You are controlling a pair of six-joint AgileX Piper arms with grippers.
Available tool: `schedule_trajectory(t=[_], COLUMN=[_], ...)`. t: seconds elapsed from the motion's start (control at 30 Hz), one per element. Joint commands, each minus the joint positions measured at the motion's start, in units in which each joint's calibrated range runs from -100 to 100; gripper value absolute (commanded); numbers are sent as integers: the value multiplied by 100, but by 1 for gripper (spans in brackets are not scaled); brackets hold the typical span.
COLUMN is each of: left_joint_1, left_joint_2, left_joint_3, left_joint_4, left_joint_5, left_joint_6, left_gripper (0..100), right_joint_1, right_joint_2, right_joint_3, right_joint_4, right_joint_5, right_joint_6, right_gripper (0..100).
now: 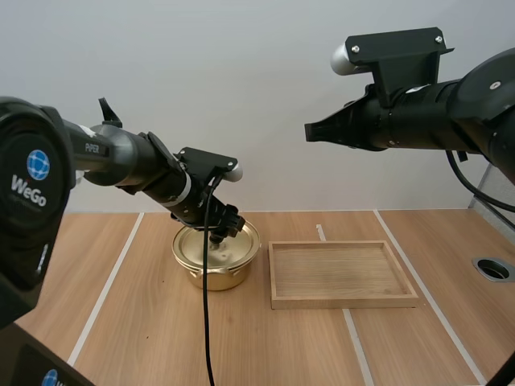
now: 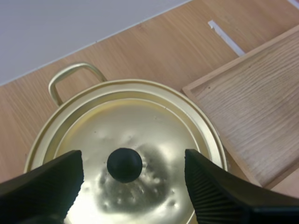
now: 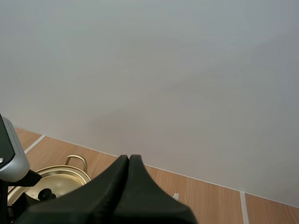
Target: Open the pot, put the pineapple inside, and close it
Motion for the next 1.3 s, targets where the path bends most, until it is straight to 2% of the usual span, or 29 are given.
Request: schedule_trajectory(t=[0.0,0.43,0.67,0.77,0.8,0.87,0.97,1.07,1.27], left_joint_1=[3,3,3,3,3,3,3,3,3], left_joint_2=[-260,-1637,-2824,-3399,-3564,-3957,-4467,-4943,-5644], left_joint_3=[-115,-277,-277,-277,-277,-277,-277,-277,-277], left_joint_4=[-215,-319,-319,-281,-257,-254,-157,190,1073], left_joint_5=[75,-665,-1131,-1233,-1252,-1248,-1248,-1232,-1115], left_joint_6=[-52,-385,-538,-538,-538,-546,-731,-1138,-2131], left_gripper=[100,100,100,100,97,78,37,0,0], right_joint_1=[-18,-18,-18,-18,-18,-18,-18,-18,-18], right_joint_2=[-74,-74,-74,-86,-98,-172,-454,-823,-1556], right_joint_3=[-1,-1,-1,-1,-1,-1,-1,-1,-1], right_joint_4=[58,73,544,545,545,545,545,545,545], right_joint_5=[-32,-221,-407,-446,-446,-496,-936,-1434,-1490], right_joint_6=[46,46,46,46,46,106,383,384,690], right_gripper=[0,0,0,0,0,0,0,0,0])
